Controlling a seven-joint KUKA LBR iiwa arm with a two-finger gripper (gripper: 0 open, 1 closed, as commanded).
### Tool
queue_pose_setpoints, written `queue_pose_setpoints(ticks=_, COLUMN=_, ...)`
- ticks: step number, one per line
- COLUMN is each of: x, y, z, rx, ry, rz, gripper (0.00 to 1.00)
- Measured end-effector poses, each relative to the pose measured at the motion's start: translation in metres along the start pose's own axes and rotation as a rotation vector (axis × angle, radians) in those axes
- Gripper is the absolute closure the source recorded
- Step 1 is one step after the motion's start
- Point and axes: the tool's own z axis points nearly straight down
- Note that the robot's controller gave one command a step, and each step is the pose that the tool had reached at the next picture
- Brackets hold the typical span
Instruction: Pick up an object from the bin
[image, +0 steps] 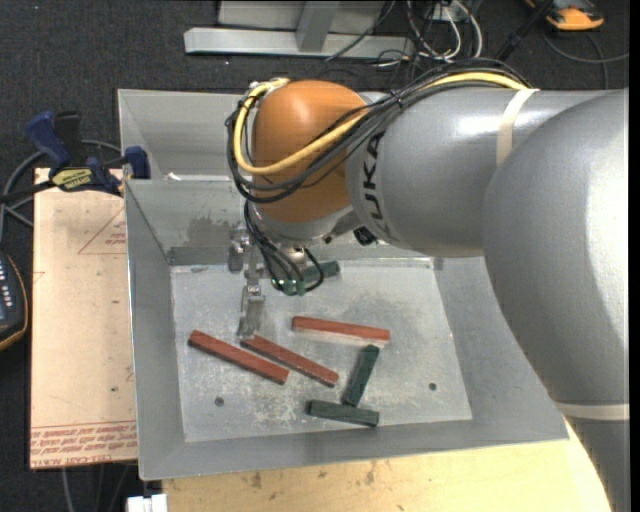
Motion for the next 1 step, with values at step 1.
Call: queue_pose_setpoints(ticks=1, x=0.0257, y=-0.0248, z=0.1063, rx=0.000, ry=0.000, rz=-0.077, gripper=0.00)
